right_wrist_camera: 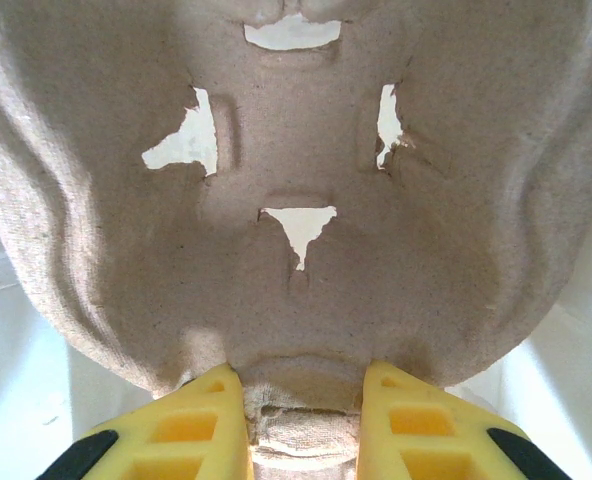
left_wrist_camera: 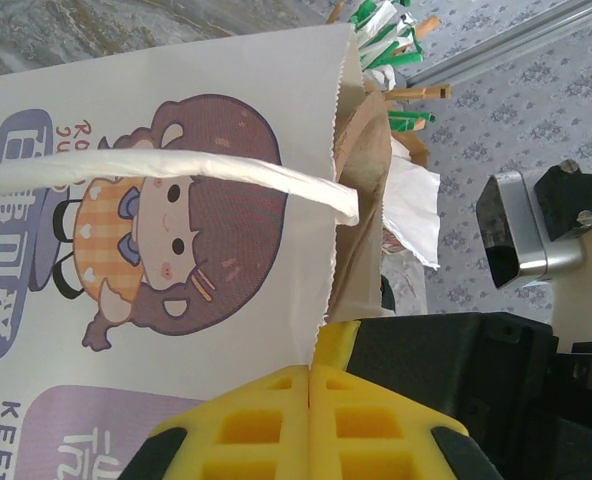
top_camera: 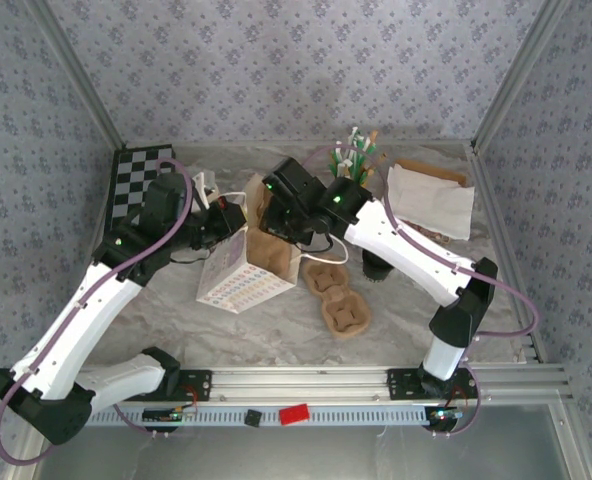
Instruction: Pack the takeout coffee
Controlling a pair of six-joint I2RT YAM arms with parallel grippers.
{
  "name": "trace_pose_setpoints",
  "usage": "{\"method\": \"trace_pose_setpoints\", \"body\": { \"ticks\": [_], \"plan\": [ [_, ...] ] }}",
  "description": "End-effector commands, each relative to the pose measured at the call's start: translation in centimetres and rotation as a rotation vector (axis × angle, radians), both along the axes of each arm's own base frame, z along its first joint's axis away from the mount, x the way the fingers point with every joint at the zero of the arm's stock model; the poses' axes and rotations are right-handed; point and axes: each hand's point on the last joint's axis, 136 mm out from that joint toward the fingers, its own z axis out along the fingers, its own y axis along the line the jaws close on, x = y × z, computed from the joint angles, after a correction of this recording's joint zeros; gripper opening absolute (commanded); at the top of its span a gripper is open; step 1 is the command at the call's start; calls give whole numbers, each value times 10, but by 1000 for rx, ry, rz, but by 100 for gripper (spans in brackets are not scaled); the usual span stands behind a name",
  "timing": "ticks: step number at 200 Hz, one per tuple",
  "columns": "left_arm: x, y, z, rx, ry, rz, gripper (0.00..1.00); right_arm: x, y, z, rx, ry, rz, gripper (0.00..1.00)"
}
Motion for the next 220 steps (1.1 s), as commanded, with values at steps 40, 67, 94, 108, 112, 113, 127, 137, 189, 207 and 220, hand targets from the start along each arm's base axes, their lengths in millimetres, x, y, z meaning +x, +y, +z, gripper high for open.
{"method": "trace_pose_setpoints", "body": {
  "ticks": [40,67,94,108,112,113,127,137,189,207,220],
  "plan": [
    [1,0,6,-19,-23,15,0,-15,4,13,38,29,57,26],
    [0,0,10,-28,-28,10,0,-14,-17,18,32,13,16,26],
    [1,2,8,-27,-31,26,0,-11,-21,15,66,18,-10,26],
    [2,-2,9,-32,-28,12,0,-16,-18,10,35,38,12,26],
    [3,-2,9,-33,-26,10,0,-16,-19,9,27,41,14,26],
    [3,-3,9,-34,-26,8,0,-17,-19,9,25,41,15,26],
    [4,-4,9,-41,-32,9,0,-18,-18,8,21,46,19,26],
    [5,-4,8,-48,-36,11,0,-21,-19,6,20,63,27,26],
    [5,-8,5,-47,-45,-15,0,-16,-22,-6,-19,101,42,27],
    [3,-10,5,-49,-43,-27,0,-13,-22,-7,-22,89,34,27],
    [3,-8,4,-56,-46,-21,0,-10,-23,-10,-32,91,28,27]
  ]
}}
